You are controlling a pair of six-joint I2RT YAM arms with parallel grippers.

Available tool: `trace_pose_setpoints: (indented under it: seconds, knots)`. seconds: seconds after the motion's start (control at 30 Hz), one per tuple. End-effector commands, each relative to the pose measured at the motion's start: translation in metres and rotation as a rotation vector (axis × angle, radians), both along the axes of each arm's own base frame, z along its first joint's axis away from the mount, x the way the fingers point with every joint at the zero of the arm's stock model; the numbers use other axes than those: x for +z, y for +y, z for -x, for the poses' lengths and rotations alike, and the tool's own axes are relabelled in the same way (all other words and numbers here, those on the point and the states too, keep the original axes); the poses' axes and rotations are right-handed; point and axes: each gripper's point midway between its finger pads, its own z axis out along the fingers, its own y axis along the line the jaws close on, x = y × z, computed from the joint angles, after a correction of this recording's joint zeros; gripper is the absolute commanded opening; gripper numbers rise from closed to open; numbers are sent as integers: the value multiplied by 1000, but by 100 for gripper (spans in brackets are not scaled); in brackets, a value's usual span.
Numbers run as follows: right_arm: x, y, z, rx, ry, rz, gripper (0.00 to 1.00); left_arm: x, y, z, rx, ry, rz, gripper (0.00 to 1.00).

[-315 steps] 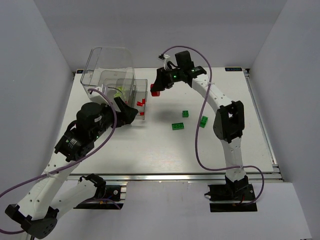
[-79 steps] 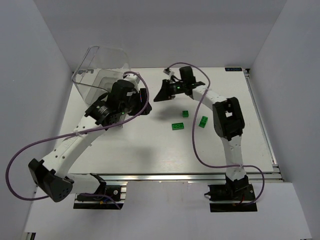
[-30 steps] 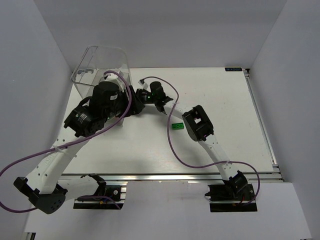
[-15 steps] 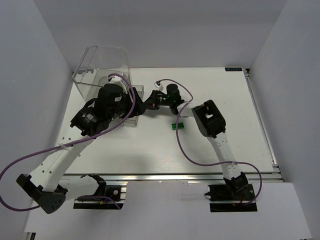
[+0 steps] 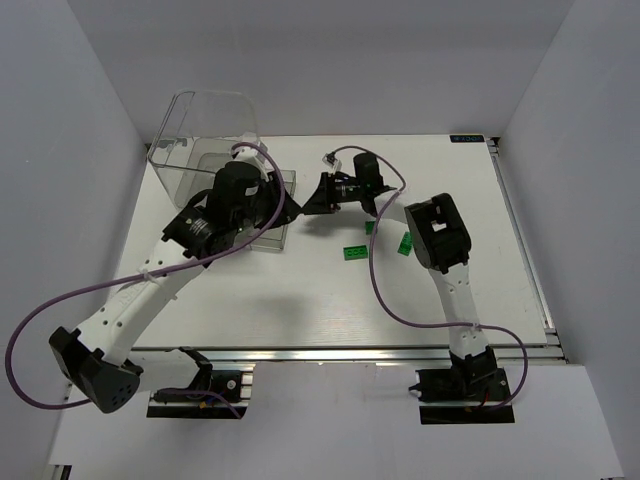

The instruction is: Sort the legos into containers by color

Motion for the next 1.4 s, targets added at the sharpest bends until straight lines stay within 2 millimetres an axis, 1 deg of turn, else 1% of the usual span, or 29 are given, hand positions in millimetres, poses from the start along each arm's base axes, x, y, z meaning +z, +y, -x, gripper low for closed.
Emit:
trace_pose_setpoints:
  seconds: [0.0, 0.03, 0.07, 0.1, 0.13, 0.17, 0.2, 0.23, 0.27, 0.3, 0.33, 0.37, 0.4, 0.43, 0.47, 0.5, 0.57, 0.6, 0.63, 0.67, 0.73, 0.77, 0.8, 0.83, 0.97, 1.0, 1.1, 1.2, 1.37]
  knots:
    - [53, -22, 6, 79, -202, 84, 37, 7, -21, -8, -57, -29, 68, 39]
    - [69, -28, -6, 101, -422, 118, 22, -1, -30, -15, -69, -19, 71, 26]
    - [64, -41, -22, 50, -511, 234, 1, -6, -34, -19, -73, -10, 71, 0]
    - [67, -58, -23, 33, -549, 325, 0, -20, -47, -19, -123, 37, 76, 0]
    - [66, -68, -26, 4, -566, 379, 0, -24, -54, -24, -133, 44, 85, 0]
    - [62, -89, -38, -62, -576, 457, 0, -29, -59, -26, -144, 59, 87, 0]
    - [65, -111, -46, -110, -576, 485, 0, -35, -67, -27, -170, 83, 98, 0]
    - [70, -122, -41, -121, -583, 503, 0, -54, -75, -32, -180, 128, 87, 0]
    - [73, -149, -50, -165, -568, 539, 0, -58, -80, -37, -186, 142, 87, 0]
    - [73, -169, -53, -183, -542, 563, 31, -68, -84, -39, -188, 173, 77, 15]
    - [65, -192, -43, -176, -445, 598, 45, -79, -88, -38, -201, 224, 65, 26]
    - [76, -197, -42, -151, -452, 575, 54, -105, -93, -43, -203, 286, 31, 37]
    - [76, -224, -44, -179, -405, 576, 67, -101, -103, -50, -217, 271, 31, 56]
    - [78, -231, -37, -168, -373, 560, 71, -118, -102, -44, -249, 330, -20, 62]
    - [80, -233, -17, -121, -326, 495, 76, -128, -105, -45, -270, 357, -45, 67]
    - [93, -257, -15, -153, -380, 488, 80, -143, -109, -54, -318, 355, -102, 71]
    - [99, -255, 1, -116, -422, 450, 82, -156, -121, -55, -396, 334, -156, 72]
    - [94, -275, 4, -120, -459, 468, 82, -170, -124, -61, -420, 328, -185, 73]
    - [103, -278, 10, -108, -497, 466, 83, -172, -132, -67, -482, 250, -219, 74]
    - [102, -278, 22, -81, -480, 458, 83, -176, -136, -69, -507, 215, -243, 74]
    - [104, -283, 30, -54, -507, 464, 83, -183, -146, -78, -575, 105, -276, 74]
    - [105, -286, 32, -55, -505, 464, 83, -185, -147, -81, -595, 73, -287, 74]
    - [106, -287, 34, -55, -493, 463, 83, -187, -156, -76, -651, 38, -280, 74]
    - [109, -289, 35, -61, -498, 466, 83, -188, -161, -82, -687, -29, -289, 74]
    - [123, -301, 32, -101, -527, 470, 83, -199, -176, -79, -801, -121, -319, 76]
    - [125, -302, 32, -106, -531, 471, 83, -201, -176, -82, -818, -148, -342, 76]
    - [130, -309, 31, -128, -531, 477, 83, -213, -180, -76, -899, -180, -388, 76]
    - [135, -314, 32, -150, -525, 475, 83, -232, -179, -63, -966, -172, -441, 76]
    - [135, -317, 36, -167, -508, 467, 83, -252, -167, -69, -923, -182, -566, 76]
